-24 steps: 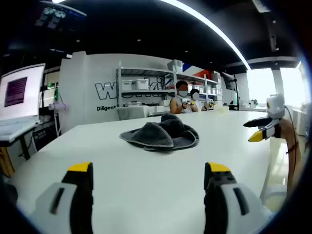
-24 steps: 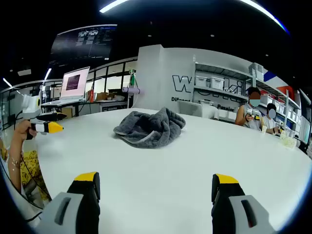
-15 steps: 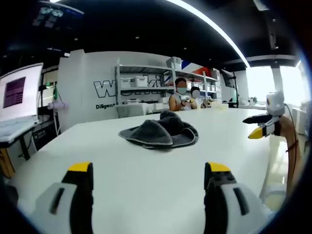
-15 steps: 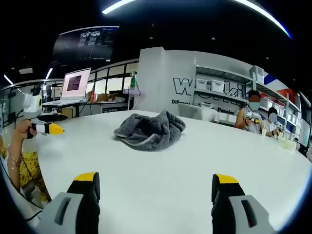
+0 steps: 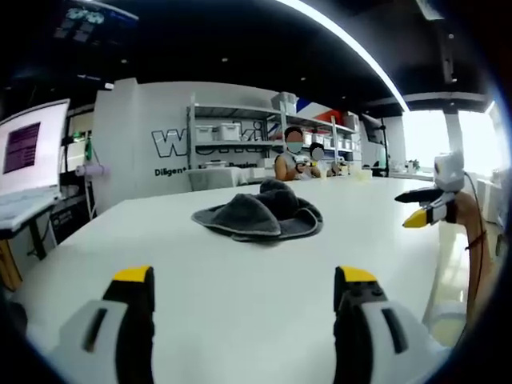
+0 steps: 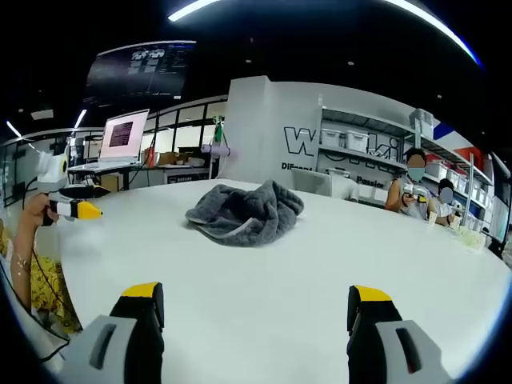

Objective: Fold the towel on the table until its edges align and the towel forms a compact rectangular stack.

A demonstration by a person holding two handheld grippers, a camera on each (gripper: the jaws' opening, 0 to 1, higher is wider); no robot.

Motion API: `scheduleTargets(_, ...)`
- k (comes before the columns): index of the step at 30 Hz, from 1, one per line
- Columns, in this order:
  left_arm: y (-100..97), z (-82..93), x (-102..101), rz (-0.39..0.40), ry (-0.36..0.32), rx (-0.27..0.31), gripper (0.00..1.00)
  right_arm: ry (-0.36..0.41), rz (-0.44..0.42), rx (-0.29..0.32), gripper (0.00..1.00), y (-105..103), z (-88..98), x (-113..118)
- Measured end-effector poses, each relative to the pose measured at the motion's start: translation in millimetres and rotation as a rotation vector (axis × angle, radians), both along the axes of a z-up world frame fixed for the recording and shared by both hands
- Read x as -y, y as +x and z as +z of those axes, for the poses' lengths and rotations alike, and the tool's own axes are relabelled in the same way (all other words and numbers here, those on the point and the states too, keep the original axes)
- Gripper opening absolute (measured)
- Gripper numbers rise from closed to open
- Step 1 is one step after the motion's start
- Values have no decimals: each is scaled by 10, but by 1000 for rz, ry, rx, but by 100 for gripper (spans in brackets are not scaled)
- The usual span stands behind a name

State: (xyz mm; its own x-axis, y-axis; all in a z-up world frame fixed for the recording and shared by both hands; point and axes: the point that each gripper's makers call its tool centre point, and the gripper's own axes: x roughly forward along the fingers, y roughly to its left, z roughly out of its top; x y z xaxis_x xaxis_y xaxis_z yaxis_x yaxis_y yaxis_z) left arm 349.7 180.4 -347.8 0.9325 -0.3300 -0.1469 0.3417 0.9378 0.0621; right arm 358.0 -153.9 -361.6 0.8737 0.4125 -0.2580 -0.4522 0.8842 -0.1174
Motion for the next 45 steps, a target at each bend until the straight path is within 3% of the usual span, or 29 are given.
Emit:
scheduleTargets(12,-28,0,27,-33,-30,5,95,-29,-1,9,99,44,4,37)
scheduleTargets(23,-92,14,-77,-29,-28,12,95,-67,111,22,99,236,173,-110)
scheduleTargets(26,-103,16,-102,-31,-32,14,94,-57,140,32,99,306,269,-178)
scheduleTargets(30,-106,-7,-134,-33,-34,12,92,-124,162,28,95,425,335,-278)
scheduleTargets(36,-95,-49,-168,-35,-37,3,92,-67,208,2,90,577,460,-478)
scheduleTargets(45,-107,-108,-226,-32,-33,-10,91,-98,204,-34,87,969,502,-688)
